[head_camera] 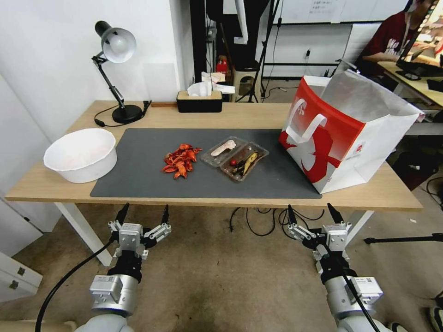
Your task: Close the disposable takeout box, then place it into the delivery bag.
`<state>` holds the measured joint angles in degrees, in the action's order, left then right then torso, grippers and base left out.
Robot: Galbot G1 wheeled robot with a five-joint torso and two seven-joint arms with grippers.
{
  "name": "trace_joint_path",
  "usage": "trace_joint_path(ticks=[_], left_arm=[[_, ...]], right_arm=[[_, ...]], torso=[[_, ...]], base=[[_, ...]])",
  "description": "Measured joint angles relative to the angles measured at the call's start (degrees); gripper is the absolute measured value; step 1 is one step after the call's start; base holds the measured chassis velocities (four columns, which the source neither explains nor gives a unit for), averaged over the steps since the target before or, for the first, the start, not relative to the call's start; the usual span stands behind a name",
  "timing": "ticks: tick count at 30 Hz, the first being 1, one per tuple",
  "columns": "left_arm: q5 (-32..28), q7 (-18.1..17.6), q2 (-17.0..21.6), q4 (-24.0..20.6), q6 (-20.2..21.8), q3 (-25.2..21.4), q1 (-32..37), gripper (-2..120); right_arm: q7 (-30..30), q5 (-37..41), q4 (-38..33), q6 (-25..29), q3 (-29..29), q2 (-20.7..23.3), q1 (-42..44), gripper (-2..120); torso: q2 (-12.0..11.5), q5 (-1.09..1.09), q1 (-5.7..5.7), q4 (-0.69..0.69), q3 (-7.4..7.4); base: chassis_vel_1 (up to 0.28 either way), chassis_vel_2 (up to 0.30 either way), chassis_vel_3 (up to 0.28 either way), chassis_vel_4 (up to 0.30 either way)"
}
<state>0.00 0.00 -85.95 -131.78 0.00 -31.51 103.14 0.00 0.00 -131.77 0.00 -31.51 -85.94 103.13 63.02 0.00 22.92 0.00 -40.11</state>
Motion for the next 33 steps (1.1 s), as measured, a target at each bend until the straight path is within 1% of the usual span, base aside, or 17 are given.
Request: trace_joint_path(ticks=[14,17,18,20,21,23,25,27,29,30,31,32,33], left_arm=[[-0.02,0.00,0.01,0.00,0.01,0.00,-0.01,100],[-0.87,-0.09,0.48,0.00,0.27,-0.09,-0.40,100],[-2.48,-0.34,1.36,0.00,0.87,-0.39,-1.23,100],[-6.60,-1.09,3.71,-0.02,2.45,-1.11,-3.47,100],[-6.60,-1.09,3.71,-0.02,2.45,-1.11,-3.47,100],[-12.07,-2.06,6.76,-0.09,4.56,-2.06,-6.33,100],[-13.06,-2.25,7.29,-0.09,4.92,-2.24,-6.81,100],[-18.17,-3.14,10.20,-0.17,6.90,-3.12,-9.52,100],[-19.36,-3.37,10.83,-0.17,7.33,-3.33,-10.13,100],[-22.47,-3.90,12.58,-0.22,8.50,-3.88,-11.70,100],[-24.49,-4.26,13.75,-0.30,9.28,-4.26,-12.86,100],[-24.49,-4.26,13.75,-0.30,9.28,-4.26,-12.86,100],[-25.41,-4.43,14.20,-0.32,9.60,-4.41,-13.29,100]], right_arm=[[0.00,0.00,0.00,0.00,0.00,0.00,0.00,100],[-0.22,0.28,-0.02,-0.09,-0.12,0.04,-0.01,100],[-0.83,0.99,-0.23,-0.40,-0.51,0.19,-0.05,100],[-3.68,4.21,-1.53,-1.96,-2.61,1.04,-0.27,100],[-3.68,4.21,-1.53,-1.96,-2.61,1.04,-0.27,100],[-8.39,9.47,-3.57,-4.61,-5.94,2.36,-0.66,100],[-9.43,10.62,-4.02,-5.18,-6.66,2.65,-0.74,100],[-13.32,14.98,-5.80,-7.28,-9.55,3.82,-1.07,100],[-13.32,15.09,-5.84,-7.27,-9.76,3.82,-1.10,100],[-13.85,16.25,-5.99,-7.67,-10.48,4.10,-1.09,100],[-14.47,17.90,-6.54,-8.01,-11.79,4.65,-1.21,100],[-14.47,17.90,-6.54,-8.01,-11.79,4.65,-1.21,100],[-15.23,19.82,-7.04,-8.49,-13.24,5.22,-1.26,100]], torso=[[0.00,0.00,0.00,0.00,0.00],[0.00,-0.01,0.00,0.01,0.00],[0.00,0.01,0.00,0.01,0.00],[0.00,-0.02,0.00,-0.01,0.00],[0.00,-0.02,0.00,-0.01,0.00],[0.00,-0.01,0.00,0.00,0.00],[0.00,0.00,0.00,-0.01,0.00],[0.00,-0.03,0.00,0.00,0.00],[0.00,-0.05,0.00,0.01,0.00],[0.00,0.06,0.00,-0.01,0.00],[0.00,0.01,0.00,-0.01,0.00],[0.00,0.01,0.00,-0.01,0.00],[0.00,-0.02,0.00,-0.03,0.00]], base=[[0.000,0.000,0.000,0.000],[0.000,0.000,0.000,0.000],[0.000,0.000,0.000,0.000],[0.000,0.000,0.000,0.000],[0.000,0.000,0.000,0.000],[0.000,0.000,0.000,0.000],[0.000,0.000,0.000,0.000],[0.000,0.000,0.000,0.000],[0.000,0.000,0.000,0.000],[0.000,0.000,0.000,0.000],[0.000,0.000,0.000,0.000],[0.000,0.000,0.000,0.000],[0.000,0.000,0.000,0.000]])
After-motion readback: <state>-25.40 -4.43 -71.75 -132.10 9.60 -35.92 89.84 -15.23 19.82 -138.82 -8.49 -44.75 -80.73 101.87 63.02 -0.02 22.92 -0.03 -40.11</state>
